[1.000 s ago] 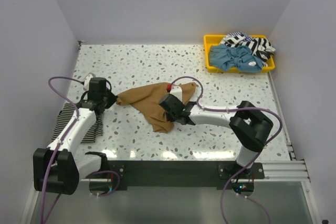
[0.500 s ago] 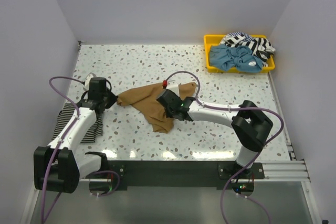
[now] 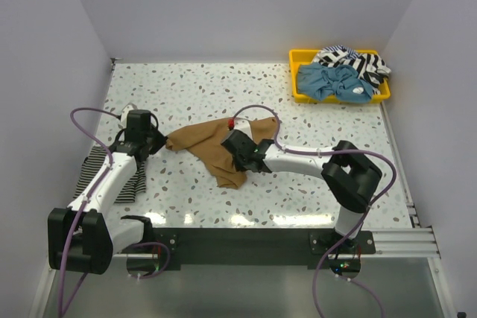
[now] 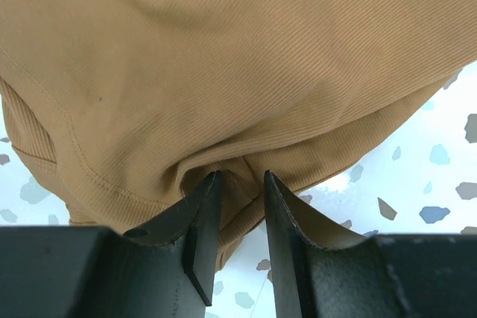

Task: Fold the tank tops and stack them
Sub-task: Flatten the tank top out

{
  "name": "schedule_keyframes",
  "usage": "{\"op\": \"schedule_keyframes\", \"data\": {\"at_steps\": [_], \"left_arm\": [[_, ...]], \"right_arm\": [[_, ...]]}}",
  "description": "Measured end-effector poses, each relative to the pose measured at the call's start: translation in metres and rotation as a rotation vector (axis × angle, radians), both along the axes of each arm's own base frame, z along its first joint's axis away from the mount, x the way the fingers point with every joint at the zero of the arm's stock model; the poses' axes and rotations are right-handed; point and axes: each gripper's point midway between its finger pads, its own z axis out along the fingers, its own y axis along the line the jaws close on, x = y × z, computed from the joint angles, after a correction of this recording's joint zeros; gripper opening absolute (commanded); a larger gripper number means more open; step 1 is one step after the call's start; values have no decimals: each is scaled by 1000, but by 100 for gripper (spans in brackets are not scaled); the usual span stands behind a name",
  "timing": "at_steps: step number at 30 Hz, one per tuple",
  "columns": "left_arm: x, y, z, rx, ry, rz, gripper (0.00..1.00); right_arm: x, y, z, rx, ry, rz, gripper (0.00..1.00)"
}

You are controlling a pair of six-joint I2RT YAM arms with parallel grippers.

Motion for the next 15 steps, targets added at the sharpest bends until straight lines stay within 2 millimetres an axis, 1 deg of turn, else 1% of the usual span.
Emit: {"op": "schedule_keyframes", "data": {"at_steps": [7, 9, 12, 13, 15], "left_arm": [[0, 0, 0, -2, 1, -3, 0], [0, 1, 0, -3, 1, -2, 0], [0, 1, 0, -3, 1, -1, 0], [0, 0, 0, -5, 1, -3, 0], [0, 0, 0, -7, 1, -5, 0]], "right_arm": [[-10, -7, -17, 7, 51, 9, 33], [-13, -7, -21, 15, 65, 9, 31], [-12, -6, -22, 34, 69, 2, 25], [-12, -4, -23, 43, 71, 3, 18], [-13, -2, -23, 59, 74, 0, 10]]}}
